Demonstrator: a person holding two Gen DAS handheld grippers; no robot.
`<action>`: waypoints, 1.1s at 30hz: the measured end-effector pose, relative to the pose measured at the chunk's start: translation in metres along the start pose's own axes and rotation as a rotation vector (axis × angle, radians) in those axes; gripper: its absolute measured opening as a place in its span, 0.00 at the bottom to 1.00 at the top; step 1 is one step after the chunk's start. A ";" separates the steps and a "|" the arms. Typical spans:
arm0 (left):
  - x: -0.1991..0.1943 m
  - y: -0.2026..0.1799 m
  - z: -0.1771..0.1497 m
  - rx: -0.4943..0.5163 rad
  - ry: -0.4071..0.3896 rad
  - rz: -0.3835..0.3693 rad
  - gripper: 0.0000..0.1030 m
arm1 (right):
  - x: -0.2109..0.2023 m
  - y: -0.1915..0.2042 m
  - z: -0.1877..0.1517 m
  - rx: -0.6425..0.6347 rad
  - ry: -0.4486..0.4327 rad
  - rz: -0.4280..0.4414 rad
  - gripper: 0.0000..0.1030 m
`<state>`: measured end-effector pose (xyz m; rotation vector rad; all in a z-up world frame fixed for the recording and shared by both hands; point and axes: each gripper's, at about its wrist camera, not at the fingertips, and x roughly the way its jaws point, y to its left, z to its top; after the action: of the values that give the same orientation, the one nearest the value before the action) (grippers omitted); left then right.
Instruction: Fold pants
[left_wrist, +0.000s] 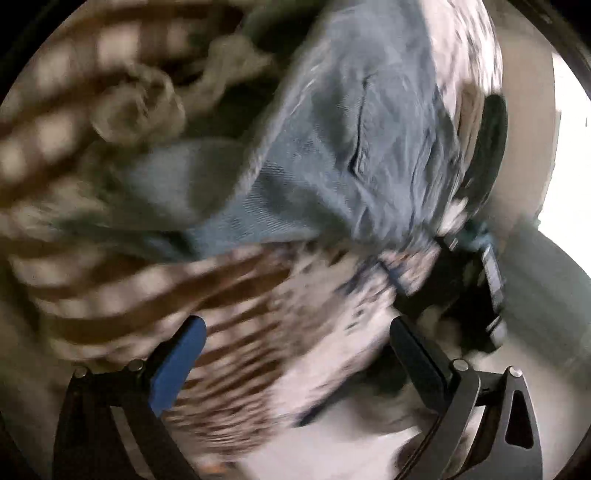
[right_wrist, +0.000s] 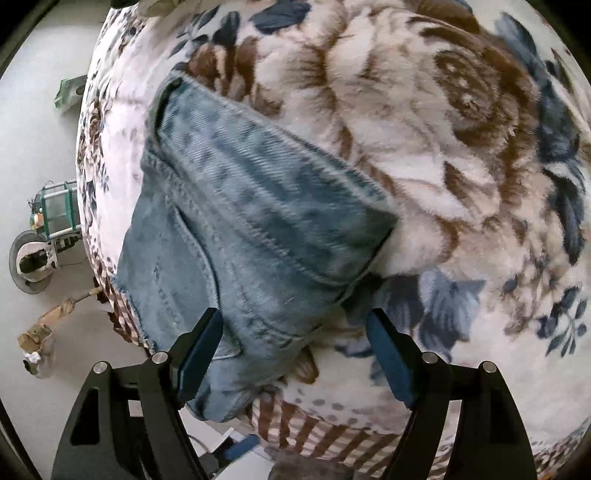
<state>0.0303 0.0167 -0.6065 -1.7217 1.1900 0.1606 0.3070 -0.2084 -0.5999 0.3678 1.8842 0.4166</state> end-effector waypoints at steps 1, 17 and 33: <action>0.003 0.000 0.004 -0.037 -0.021 -0.050 0.98 | 0.000 -0.005 0.002 0.002 0.000 0.005 0.80; -0.004 -0.032 0.046 -0.037 -0.252 0.045 0.17 | 0.026 -0.044 0.022 0.094 -0.046 0.155 0.50; -0.044 -0.043 0.090 0.208 -0.102 0.095 0.27 | 0.031 -0.059 -0.082 0.400 -0.046 0.357 0.46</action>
<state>0.0765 0.1152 -0.5981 -1.4606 1.1710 0.1740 0.2159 -0.2562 -0.6264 0.9818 1.8544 0.2597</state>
